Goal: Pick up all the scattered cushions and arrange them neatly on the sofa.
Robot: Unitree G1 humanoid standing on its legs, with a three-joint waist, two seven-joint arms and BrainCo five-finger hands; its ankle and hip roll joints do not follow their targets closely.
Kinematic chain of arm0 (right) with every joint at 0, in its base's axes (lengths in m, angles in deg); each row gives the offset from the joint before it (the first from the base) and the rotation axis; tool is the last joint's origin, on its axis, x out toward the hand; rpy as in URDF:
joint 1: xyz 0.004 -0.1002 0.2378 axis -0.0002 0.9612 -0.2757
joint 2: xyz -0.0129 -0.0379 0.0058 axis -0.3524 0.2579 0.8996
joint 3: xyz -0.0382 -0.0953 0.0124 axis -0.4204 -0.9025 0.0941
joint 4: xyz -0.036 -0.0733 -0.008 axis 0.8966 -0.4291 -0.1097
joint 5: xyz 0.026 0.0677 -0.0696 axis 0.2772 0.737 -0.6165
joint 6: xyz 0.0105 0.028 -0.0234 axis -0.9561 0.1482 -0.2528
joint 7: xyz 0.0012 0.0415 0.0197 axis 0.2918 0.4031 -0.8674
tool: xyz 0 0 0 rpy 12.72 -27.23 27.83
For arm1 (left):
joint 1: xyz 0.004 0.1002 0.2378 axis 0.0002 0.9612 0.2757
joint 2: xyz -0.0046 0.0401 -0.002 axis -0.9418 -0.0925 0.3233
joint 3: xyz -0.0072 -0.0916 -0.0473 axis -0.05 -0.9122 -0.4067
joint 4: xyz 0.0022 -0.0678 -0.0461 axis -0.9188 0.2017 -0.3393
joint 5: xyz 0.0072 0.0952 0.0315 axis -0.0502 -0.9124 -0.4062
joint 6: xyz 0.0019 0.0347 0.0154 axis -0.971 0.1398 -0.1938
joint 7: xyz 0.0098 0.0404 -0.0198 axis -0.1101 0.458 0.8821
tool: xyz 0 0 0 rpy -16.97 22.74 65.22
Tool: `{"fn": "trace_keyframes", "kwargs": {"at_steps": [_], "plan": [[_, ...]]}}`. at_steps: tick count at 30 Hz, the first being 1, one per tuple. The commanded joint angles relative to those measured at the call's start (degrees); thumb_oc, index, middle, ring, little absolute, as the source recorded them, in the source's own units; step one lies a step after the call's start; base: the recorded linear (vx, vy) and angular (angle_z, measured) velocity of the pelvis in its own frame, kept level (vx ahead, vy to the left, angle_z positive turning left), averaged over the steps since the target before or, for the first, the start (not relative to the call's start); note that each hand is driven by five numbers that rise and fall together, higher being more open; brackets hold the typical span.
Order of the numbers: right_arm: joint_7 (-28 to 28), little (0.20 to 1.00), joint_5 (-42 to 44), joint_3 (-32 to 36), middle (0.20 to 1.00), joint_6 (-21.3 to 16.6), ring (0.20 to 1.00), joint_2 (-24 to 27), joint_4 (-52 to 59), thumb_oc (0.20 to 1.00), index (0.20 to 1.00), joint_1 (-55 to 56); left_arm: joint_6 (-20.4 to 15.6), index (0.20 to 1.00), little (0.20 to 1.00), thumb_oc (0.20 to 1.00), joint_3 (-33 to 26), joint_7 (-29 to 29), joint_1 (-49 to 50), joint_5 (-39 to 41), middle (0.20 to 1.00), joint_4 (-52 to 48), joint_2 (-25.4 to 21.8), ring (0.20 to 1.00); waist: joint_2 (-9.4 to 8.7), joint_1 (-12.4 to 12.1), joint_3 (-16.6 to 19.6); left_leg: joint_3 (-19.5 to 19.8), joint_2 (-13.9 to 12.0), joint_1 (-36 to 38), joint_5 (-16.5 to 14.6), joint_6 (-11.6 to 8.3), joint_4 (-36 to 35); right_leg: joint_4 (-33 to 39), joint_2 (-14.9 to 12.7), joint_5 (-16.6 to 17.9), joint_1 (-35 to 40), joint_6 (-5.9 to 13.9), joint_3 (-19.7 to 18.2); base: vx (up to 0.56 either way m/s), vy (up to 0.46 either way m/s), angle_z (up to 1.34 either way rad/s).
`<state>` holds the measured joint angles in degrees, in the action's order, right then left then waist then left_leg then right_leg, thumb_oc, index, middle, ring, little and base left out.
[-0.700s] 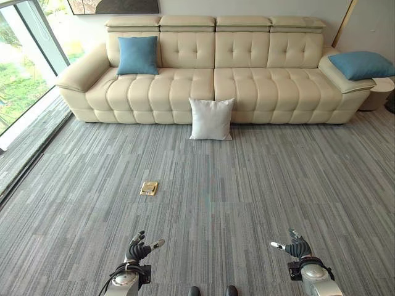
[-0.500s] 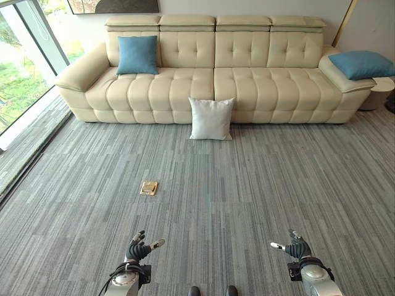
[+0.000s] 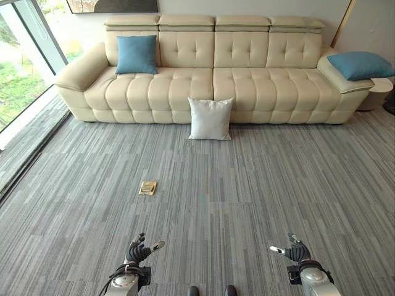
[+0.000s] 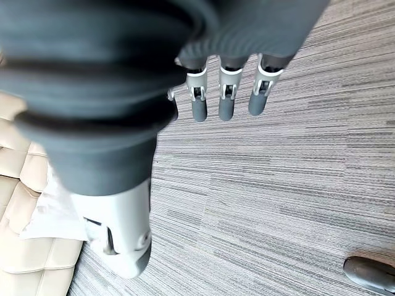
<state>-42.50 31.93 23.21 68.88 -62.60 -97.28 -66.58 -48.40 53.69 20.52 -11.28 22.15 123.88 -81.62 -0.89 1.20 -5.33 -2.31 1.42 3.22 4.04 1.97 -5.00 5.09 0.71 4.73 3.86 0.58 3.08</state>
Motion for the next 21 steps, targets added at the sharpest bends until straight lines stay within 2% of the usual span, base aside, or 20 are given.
{"fn": "trace_keyframes", "kwargs": {"at_steps": [1,16,18,20,21], "plan": [[0.5,1.000,1.1,-1.2,1.000,-0.8,1.000,0.4,0.3,1.000,1.000,-3.3,-1.1,1.000,1.000,1.000,-0.6,0.3,-3.2,0.5,1.000,1.5,-1.4,1.000,-0.81,0.2,-0.9,0.1,-2.0,2.2,-6.3,-3.54,0.0,-0.3,-4.1,-7.8,2.3,5.49,-0.3,0.00,0.000,0.00],[1.0,1.000,0.7,-1.2,1.000,-0.3,1.000,1.6,2.2,1.000,1.000,-4.0,-0.7,1.000,1.000,1.000,-1.3,0.5,-3.2,1.1,1.000,0.8,-2.3,1.000,-1.25,-0.6,-3.3,0.6,-1.4,-1.1,-5.9,-2.55,0.0,-1.6,-4.4,-8.1,-1.1,5.80,-0.1,0.00,0.031,0.00],[0.9,1.000,0.4,-1.3,1.000,-0.3,1.000,1.6,2.8,1.000,1.000,-4.1,-0.7,1.000,1.000,1.000,-1.3,0.5,-3.2,0.9,1.000,0.6,-2.6,1.000,-1.51,-0.9,-4.0,0.7,-1.1,-1.5,-6.1,-1.75,0.0,-5.8,-4.6,-9.0,-3.4,6.00,-0.3,0.01,0.137,0.01],[0.7,1.000,-0.2,-1.5,1.000,0.0,1.000,1.4,2.9,1.000,1.000,-4.3,-0.8,1.000,1.000,1.000,-1.7,0.4,-2.9,0.9,1.000,-0.3,-3.1,1.000,-1.62,-1.4,-5.2,0.7,-0.6,-1.7,-6.5,-0.68,0.0,-13.2,-4.9,-9.1,-7.3,7.44,-0.4,-0.02,0.144,-0.13],[0.7,1.000,-0.3,-1.5,1.000,0.2,1.000,1.3,2.9,1.000,1.000,-4.2,-0.7,1.000,1.000,1.000,-1.8,0.7,-2.9,0.9,1.000,-0.1,-3.3,1.000,-1.29,-1.2,-5.9,0.6,-0.7,-1.3,-6.7,-0.29,0.0,-19.3,-5.0,-8.4,-10.2,8.16,-0.3,0.08,0.143,-0.24]]}}
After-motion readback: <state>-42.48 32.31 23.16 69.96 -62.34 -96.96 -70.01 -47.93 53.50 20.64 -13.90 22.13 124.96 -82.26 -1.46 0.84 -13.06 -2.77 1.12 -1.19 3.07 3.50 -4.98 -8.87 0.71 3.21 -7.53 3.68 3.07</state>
